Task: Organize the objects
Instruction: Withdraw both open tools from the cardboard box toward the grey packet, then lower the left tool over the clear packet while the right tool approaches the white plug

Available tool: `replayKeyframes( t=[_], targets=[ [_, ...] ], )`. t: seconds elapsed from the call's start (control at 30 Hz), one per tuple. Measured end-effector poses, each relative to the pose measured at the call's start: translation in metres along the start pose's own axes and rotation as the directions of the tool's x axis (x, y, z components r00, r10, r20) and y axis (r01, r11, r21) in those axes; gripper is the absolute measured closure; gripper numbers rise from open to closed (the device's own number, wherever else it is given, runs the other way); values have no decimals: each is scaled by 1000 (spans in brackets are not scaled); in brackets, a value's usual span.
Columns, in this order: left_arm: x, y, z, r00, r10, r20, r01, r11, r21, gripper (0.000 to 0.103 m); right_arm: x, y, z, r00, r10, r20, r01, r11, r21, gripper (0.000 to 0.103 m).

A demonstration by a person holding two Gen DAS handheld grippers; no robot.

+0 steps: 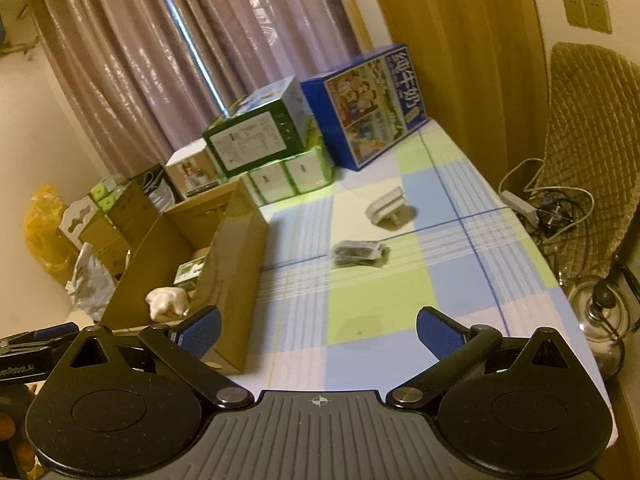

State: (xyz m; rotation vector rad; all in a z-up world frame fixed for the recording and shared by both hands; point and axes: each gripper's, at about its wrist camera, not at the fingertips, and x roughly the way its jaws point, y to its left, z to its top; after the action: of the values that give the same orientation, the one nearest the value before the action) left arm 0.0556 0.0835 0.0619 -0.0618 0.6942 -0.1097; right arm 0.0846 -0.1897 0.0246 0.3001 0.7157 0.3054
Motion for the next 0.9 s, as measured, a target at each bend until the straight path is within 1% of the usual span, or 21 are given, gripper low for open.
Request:
replayKeyframes(
  t=[0.37,0.57,0.63,0.7,0.77,0.87,0.9],
  targets=[
    [26,-37,12,999,-48,-21,49,997,62,1,-5,-35,5,999,-46,16,45,999,25,2],
    [54,-65,24,996,-80,-47,87,983,165,1,-2,-53,12,998,-66,15,66,998,7,2],
    [67,-73,29,993,-101,-66,112,974,197,1,2,-58,14,997,-73,10,73,997,-9,2],
    [80,-81,33,990,-110,-84,128,962,242,2,9,-63,18,997,-76,3,76,996,-36,2],
    [93,-89,39,988,-115,-105,142,940,311,2,18,-66,24,997,-73,-9,72,994,-78,2],
    [116,-97,48,979,-142,-145,189,897,399,3,34,-70,34,998,-53,-34,47,987,-151,2],
    [126,-99,51,975,-149,-163,206,878,432,3,39,-72,36,998,-47,-42,40,984,-172,2]
  ],
)
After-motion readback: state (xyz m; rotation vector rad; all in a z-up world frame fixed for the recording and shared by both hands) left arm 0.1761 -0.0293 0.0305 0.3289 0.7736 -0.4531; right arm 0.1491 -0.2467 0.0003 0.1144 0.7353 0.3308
